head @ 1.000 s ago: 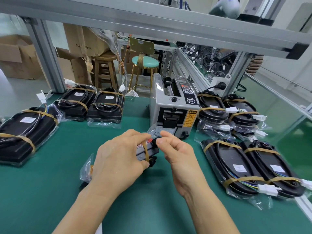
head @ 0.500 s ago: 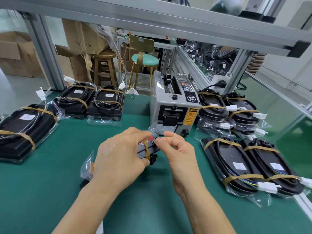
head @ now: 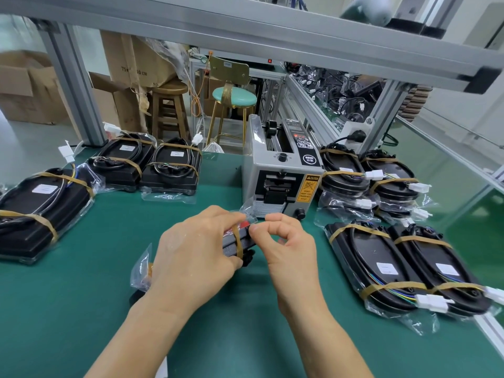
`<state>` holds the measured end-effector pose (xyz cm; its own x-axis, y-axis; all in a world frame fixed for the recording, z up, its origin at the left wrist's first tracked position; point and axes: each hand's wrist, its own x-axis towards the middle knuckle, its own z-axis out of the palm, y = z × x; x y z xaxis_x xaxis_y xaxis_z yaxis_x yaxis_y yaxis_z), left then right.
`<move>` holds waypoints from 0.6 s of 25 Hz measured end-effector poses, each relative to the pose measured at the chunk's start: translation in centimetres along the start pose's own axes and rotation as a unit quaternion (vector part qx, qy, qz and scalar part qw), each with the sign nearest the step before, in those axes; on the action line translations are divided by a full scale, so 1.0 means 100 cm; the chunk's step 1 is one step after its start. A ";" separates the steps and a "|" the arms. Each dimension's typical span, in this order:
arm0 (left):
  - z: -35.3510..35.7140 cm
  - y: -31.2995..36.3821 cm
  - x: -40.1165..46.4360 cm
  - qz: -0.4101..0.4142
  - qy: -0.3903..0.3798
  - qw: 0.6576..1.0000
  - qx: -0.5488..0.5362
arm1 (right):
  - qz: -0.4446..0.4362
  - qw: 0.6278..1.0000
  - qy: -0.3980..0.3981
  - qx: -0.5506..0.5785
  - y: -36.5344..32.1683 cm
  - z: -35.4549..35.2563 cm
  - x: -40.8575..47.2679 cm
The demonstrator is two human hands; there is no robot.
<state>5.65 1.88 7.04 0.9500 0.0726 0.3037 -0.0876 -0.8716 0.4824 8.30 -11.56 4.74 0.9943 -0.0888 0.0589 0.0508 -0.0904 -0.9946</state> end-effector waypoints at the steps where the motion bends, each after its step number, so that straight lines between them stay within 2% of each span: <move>1: 0.000 0.000 0.000 0.001 -0.001 1.000 0.001 | -0.007 1.000 0.008 -0.010 0.000 0.001 -0.001; 7: -0.001 -0.002 0.001 0.003 -0.002 1.000 -0.003 | -0.051 0.996 0.049 -0.047 0.000 0.005 -0.005; 11: 0.000 -0.002 0.002 0.006 -0.002 1.000 -0.003 | -0.046 0.996 0.057 -0.055 0.003 0.008 -0.003; 15: 0.000 -0.002 0.000 0.010 0.009 1.000 -0.011 | 0.039 0.995 0.032 0.083 0.009 0.007 0.002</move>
<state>5.67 2.06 6.88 0.9428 0.0645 0.3270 -0.1122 -0.8624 0.4936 8.65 -11.01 3.78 0.9882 -0.1517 -0.0198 -0.0072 0.0836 -0.9965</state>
